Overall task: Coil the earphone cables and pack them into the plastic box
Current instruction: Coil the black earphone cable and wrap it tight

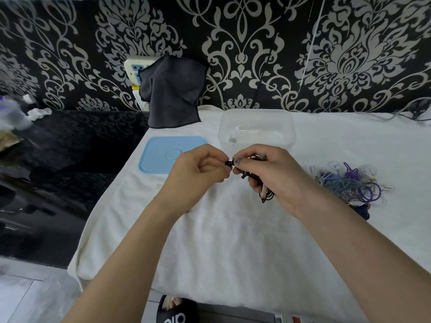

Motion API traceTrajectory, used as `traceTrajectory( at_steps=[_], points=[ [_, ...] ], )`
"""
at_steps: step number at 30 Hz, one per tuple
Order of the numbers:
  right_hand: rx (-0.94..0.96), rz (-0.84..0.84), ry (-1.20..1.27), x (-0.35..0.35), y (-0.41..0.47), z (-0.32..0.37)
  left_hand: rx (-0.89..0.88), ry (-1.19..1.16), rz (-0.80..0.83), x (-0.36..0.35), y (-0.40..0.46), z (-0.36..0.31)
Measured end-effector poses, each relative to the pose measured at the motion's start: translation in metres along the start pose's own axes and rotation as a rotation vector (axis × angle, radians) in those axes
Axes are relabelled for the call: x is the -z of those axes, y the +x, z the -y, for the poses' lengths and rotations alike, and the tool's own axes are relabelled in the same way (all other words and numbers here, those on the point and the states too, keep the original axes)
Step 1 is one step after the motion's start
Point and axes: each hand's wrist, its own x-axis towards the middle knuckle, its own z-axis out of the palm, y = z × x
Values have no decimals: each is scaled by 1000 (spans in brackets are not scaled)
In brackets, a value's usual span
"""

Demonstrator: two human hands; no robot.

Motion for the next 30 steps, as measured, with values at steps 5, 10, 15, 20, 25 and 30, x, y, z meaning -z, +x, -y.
traceTrajectory(
  at_steps=[5, 10, 15, 20, 25, 30],
  points=[
    [8, -27, -23, 1, 0, 0, -31, 44, 11, 1, 0, 0],
    [12, -14, -10, 3, 1, 0, -106, 143, 5, 1, -2, -1],
    [-64, 72, 62, 7, 1, 2, -236, 258, 3, 5, -5, 0],
    [-160, 203, 119, 15, 1, 7, -287, 275, 52, 8, -8, -3],
    [-208, 305, 152, 22, 1, 11, -204, 173, 106, 8, -12, -6],
    [-230, 354, 206, 21, 0, 12, -186, 75, 127, 8, -13, -6]
  ],
)
